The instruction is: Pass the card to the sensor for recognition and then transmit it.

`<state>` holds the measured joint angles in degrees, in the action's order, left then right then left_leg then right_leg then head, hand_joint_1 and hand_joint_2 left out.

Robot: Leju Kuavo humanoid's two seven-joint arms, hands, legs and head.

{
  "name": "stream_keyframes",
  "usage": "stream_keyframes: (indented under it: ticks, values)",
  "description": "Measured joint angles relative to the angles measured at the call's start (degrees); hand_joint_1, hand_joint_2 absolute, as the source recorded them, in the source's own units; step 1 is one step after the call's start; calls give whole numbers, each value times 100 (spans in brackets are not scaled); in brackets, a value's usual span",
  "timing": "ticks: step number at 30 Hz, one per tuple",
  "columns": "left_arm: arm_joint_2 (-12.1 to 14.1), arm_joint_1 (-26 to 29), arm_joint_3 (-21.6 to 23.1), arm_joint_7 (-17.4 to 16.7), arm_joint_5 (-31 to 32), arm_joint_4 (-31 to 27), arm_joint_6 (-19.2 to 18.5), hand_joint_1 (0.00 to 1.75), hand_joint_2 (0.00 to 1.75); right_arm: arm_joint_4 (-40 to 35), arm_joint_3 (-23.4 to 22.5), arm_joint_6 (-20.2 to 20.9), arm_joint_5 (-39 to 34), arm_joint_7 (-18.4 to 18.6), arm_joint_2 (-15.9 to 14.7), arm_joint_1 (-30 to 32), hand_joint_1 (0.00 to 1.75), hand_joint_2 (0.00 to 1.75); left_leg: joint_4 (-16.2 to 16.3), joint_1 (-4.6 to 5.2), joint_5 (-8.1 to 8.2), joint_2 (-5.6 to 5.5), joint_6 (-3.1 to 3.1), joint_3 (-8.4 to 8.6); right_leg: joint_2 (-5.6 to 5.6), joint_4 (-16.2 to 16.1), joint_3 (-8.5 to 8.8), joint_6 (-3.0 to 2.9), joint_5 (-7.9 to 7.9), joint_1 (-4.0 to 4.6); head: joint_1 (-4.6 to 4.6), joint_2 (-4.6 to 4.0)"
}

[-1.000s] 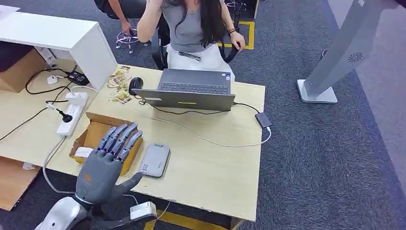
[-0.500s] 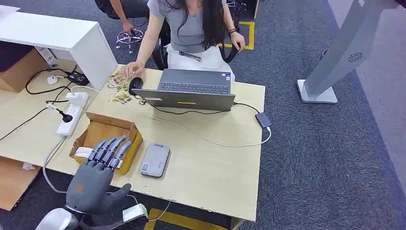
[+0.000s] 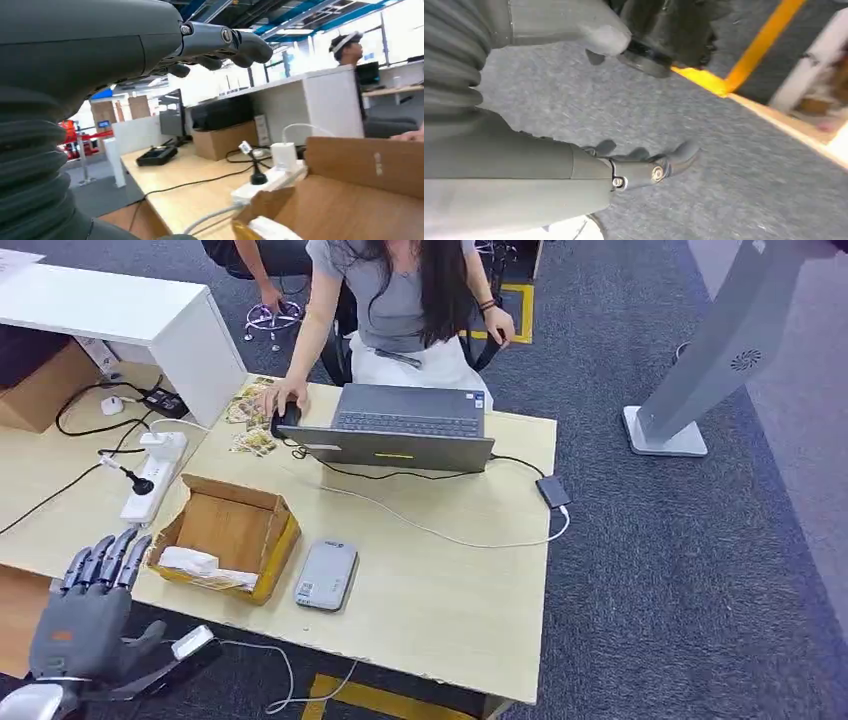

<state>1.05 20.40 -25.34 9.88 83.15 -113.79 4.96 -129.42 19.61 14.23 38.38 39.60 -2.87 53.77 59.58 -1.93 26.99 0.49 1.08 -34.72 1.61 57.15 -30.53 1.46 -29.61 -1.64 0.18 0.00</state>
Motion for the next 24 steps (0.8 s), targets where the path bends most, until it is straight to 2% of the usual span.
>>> stream_keyframes:
  ticks: [5, 14, 24]
  values:
    - [-153, -25, -312, 22, 17, 129, -4, 0, 175, -308, 225, -39, -7, 0, -262, 42, 0, 175, 0, 1, 0, -2, 0, 0, 3, 0, 1, 0, 0, -1, -2, 0]
    - [-256, -56, -454, 46, 39, 238, -7, 0, 175, -474, 321, -43, -7, 0, -413, 55, 0, 175, 0, 0, 0, -2, 0, 1, 3, 0, 1, 0, 0, 0, -2, 0]
    - [-192, -364, -542, 35, 205, 765, 33, 0, 175, -544, 426, -203, -85, 0, -649, 63, 0, 175, 0, 0, -1, -2, 0, 2, 2, 0, 2, 0, 0, -1, 0, 0]
